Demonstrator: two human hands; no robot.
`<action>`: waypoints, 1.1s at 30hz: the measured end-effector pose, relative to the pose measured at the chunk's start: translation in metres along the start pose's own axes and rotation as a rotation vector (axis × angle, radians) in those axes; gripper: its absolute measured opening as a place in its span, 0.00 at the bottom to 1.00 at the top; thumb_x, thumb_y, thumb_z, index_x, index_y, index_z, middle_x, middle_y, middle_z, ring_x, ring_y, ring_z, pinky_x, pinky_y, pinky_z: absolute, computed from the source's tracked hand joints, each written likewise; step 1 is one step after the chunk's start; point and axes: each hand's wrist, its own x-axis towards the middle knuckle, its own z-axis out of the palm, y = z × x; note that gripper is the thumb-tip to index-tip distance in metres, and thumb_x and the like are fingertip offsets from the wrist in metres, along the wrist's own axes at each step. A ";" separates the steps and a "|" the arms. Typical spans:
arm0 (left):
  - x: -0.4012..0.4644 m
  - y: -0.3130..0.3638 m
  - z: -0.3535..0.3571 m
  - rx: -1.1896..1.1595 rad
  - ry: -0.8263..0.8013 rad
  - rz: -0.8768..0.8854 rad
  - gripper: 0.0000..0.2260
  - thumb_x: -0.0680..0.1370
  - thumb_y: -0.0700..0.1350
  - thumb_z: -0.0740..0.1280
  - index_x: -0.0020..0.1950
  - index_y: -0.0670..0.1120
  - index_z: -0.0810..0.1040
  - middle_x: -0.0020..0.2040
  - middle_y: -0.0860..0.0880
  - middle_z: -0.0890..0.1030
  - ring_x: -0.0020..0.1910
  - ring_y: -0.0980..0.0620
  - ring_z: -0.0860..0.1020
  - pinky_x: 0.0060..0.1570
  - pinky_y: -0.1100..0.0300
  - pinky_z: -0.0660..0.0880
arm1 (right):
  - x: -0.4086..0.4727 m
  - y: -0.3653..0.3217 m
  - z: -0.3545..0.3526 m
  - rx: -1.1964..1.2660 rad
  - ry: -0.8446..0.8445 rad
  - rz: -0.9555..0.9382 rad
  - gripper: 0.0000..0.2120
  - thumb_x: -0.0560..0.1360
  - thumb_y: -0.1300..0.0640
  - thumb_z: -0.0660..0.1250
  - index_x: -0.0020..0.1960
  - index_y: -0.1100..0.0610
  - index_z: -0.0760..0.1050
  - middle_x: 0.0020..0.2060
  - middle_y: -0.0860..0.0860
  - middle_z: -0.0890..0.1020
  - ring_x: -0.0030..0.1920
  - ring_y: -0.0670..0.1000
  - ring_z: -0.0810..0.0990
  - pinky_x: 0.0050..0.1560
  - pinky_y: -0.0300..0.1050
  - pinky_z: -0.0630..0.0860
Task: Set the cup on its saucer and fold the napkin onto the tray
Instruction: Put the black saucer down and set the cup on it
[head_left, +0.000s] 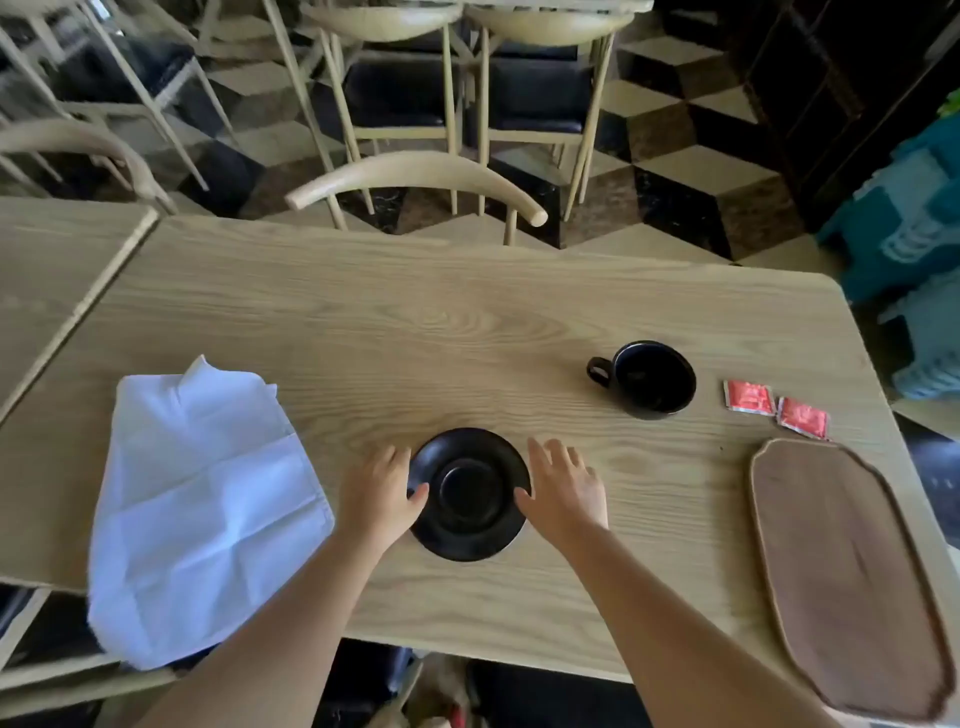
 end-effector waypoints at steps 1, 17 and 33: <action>0.001 -0.002 0.005 -0.025 -0.001 -0.014 0.10 0.67 0.45 0.72 0.41 0.41 0.75 0.37 0.44 0.77 0.37 0.41 0.77 0.32 0.57 0.65 | 0.001 0.000 0.002 0.012 -0.018 0.006 0.25 0.74 0.48 0.62 0.68 0.54 0.60 0.63 0.54 0.69 0.61 0.55 0.69 0.54 0.49 0.72; -0.023 0.036 0.011 -0.910 -0.055 -0.492 0.14 0.72 0.34 0.63 0.57 0.42 0.76 0.42 0.45 0.78 0.44 0.44 0.78 0.48 0.48 0.75 | -0.022 0.032 0.003 0.776 0.009 0.265 0.24 0.70 0.67 0.61 0.62 0.50 0.72 0.43 0.50 0.77 0.45 0.51 0.75 0.45 0.39 0.67; -0.076 0.145 0.040 -1.173 -0.398 -0.375 0.15 0.75 0.34 0.66 0.47 0.55 0.78 0.37 0.58 0.84 0.38 0.59 0.82 0.38 0.63 0.79 | -0.124 0.147 0.016 0.867 0.062 0.473 0.20 0.69 0.67 0.65 0.54 0.46 0.75 0.37 0.48 0.79 0.34 0.45 0.77 0.34 0.26 0.68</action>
